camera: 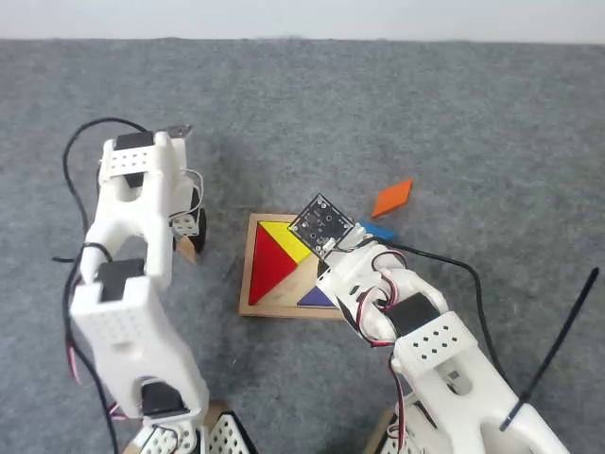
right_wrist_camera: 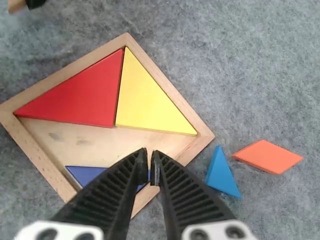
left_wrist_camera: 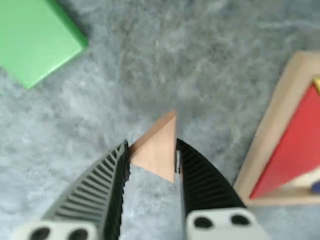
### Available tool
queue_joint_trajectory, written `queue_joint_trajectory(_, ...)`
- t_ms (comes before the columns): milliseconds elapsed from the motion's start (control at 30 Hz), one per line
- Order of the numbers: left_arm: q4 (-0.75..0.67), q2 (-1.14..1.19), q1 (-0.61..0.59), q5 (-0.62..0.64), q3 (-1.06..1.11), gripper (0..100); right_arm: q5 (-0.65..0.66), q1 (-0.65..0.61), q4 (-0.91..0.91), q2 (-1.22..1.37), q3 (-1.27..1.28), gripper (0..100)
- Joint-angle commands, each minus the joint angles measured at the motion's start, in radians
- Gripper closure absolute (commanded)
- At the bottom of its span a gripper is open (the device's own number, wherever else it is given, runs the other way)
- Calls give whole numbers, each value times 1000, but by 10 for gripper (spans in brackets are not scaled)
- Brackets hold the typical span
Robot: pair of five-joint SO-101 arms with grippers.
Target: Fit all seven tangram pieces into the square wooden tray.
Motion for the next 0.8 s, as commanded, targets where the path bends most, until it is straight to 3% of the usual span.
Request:
queue_joint_trajectory(0,20,-149,28,-124,35,990,-6,1,12,-59,-18,974)
queue_joint_trajectory(233,41,-195,107,-408,64,989,-155,170,58,-263,-14,975)
queue_joint_trajectory(467,46,-193,374,-585,139,989,-308,355,82,-526,34,975)
queue_joint_trajectory(633,-95,-193,516,-655,193,989,-347,381,90,-607,63,976)
queue_joint_trajectory(767,-120,-193,557,-747,196,989,-348,383,90,-610,64,976)
